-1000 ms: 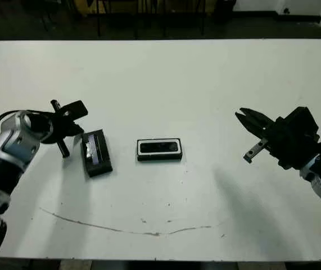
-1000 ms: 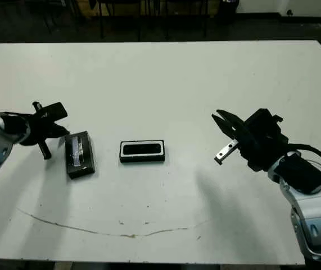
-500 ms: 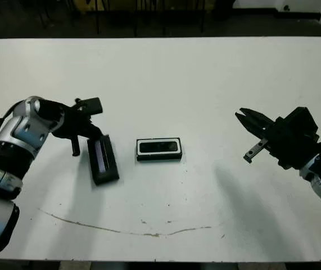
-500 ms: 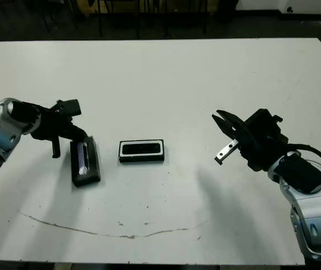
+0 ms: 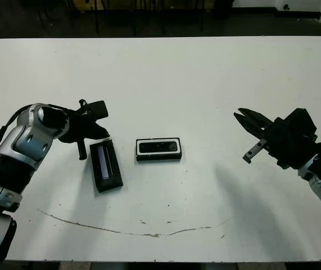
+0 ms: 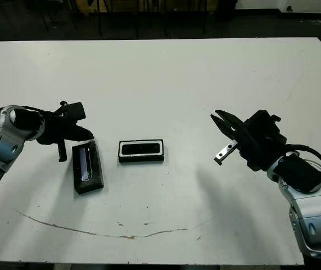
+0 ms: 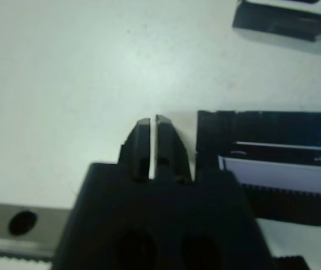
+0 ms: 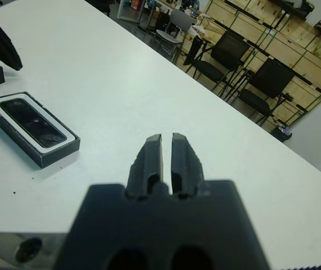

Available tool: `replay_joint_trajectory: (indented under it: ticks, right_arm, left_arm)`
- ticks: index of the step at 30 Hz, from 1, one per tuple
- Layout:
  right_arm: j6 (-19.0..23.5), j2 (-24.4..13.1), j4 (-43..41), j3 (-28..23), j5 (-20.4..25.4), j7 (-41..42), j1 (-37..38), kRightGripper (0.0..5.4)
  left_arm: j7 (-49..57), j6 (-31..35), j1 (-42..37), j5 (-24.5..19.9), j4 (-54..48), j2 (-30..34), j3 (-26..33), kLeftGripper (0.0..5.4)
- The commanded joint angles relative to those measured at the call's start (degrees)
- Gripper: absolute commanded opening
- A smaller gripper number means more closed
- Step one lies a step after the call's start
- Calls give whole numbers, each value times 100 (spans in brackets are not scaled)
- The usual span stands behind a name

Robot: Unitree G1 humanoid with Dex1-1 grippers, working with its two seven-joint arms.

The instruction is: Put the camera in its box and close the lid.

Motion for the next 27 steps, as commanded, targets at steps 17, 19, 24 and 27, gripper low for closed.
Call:
replay_joint_trajectory:
  ticks: [17,19,24,27]
  right_arm:
    - [63,108,-94,121,-2,-93,256,1]
    - [7,141,-66,168,-31,-106,254,0]
    - [90,240,-148,302,-98,-221,263,0]
    - [-12,327,-73,360,-107,-227,262,0]
  left_arm:
    - [4863,2370,3841,-1746,-6293,-3163,3453,0]
    - [5263,2786,4400,-1812,-7021,-3519,3266,20]
    - [5775,2867,5636,-1804,-7639,-3941,2625,95]
    - [6215,2746,6027,-1568,-7487,-4086,2111,153]
